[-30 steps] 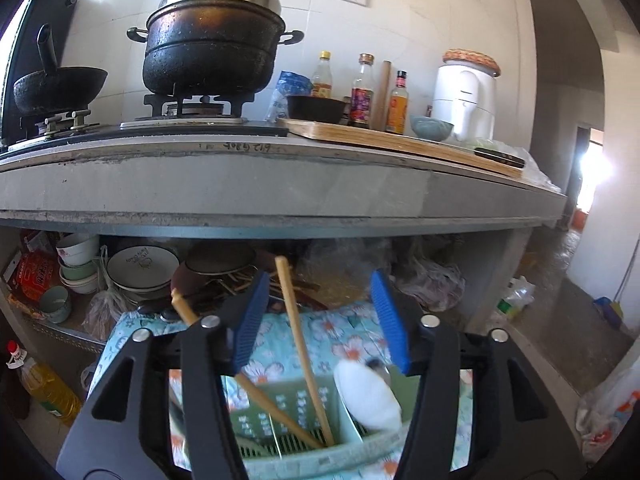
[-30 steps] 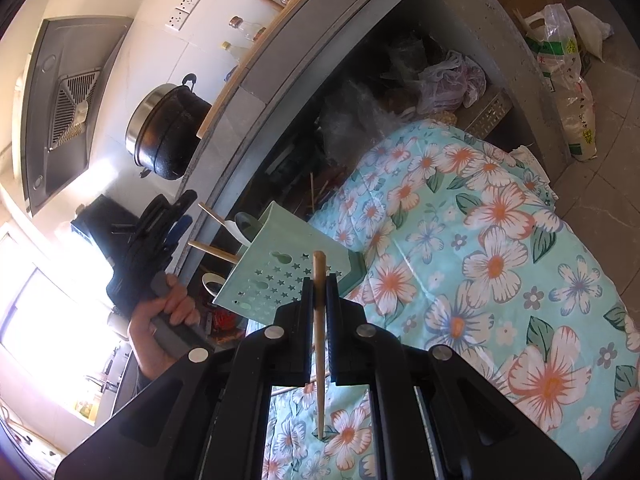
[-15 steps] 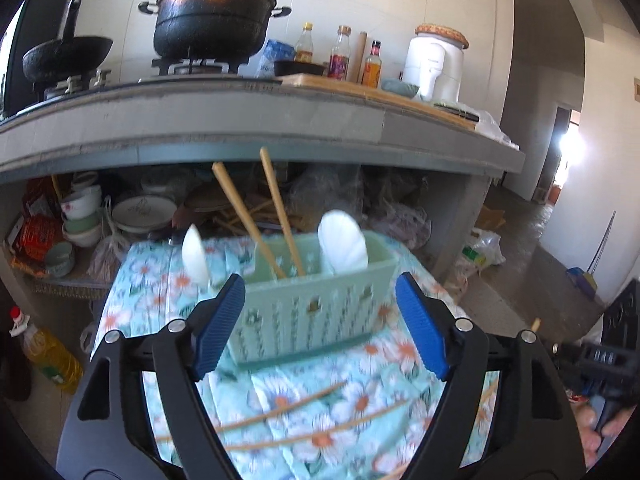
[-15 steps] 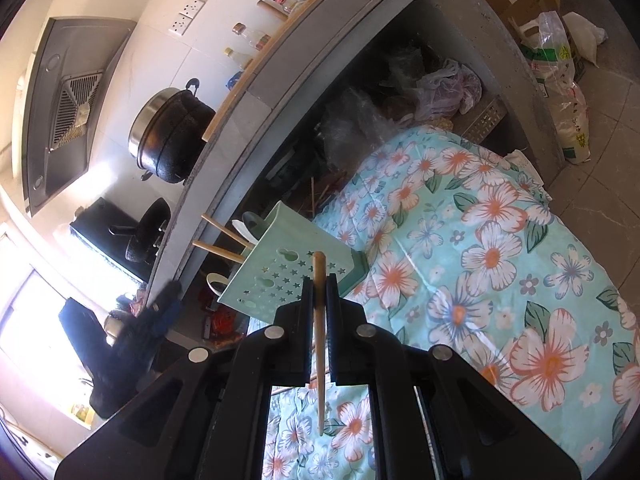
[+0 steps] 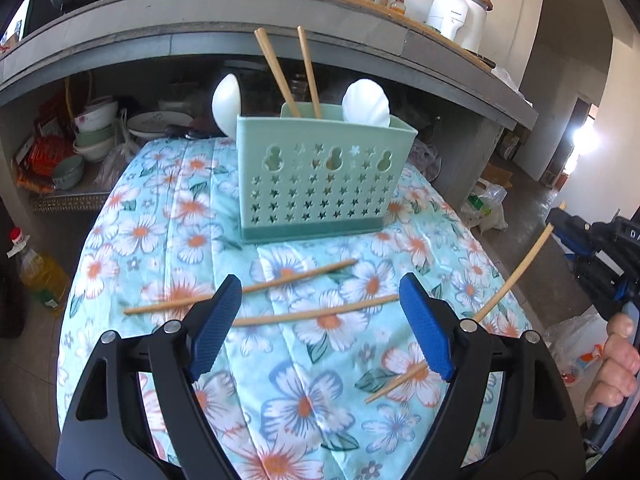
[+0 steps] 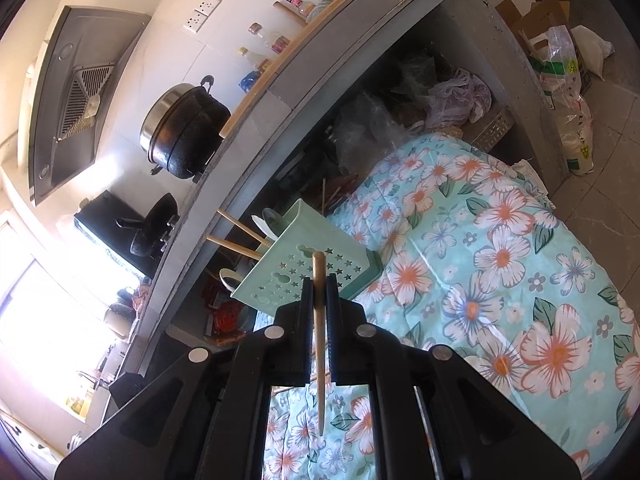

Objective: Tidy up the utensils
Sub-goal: 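Hold the wooden chopstick upright above the green holder with the right tool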

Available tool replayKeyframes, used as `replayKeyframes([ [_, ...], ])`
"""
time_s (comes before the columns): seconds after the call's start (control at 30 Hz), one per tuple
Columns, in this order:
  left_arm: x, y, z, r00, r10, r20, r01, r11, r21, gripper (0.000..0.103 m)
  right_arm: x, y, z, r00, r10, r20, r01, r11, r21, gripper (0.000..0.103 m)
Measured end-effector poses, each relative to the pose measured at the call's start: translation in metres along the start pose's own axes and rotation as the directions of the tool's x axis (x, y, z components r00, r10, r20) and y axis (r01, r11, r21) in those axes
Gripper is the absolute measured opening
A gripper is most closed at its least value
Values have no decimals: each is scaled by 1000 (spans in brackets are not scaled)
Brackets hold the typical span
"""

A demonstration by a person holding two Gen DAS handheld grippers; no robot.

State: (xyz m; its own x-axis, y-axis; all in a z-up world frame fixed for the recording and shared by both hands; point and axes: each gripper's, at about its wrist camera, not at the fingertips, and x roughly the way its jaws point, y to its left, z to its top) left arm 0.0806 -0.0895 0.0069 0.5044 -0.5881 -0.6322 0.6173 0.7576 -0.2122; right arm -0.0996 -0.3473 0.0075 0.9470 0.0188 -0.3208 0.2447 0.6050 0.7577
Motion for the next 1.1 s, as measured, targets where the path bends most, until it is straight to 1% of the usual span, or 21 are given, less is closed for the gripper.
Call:
replayKeyframes([
  [0.2,-3,6,-6,1000,18,-4,-18,1000,-13,77,0,7,-2,1000,2,3,-2,1000,-12,6],
  [0.63,-7,13,-10,999,33,-15,-33,999,-15,81,2,18,-7,1000,-1,2,1,1000,-31,6],
  [1.1,-7,18,-10,999,37,-24,-37,999,-24,83,-1,22,-7,1000,6,8,-5,999,-41,6],
])
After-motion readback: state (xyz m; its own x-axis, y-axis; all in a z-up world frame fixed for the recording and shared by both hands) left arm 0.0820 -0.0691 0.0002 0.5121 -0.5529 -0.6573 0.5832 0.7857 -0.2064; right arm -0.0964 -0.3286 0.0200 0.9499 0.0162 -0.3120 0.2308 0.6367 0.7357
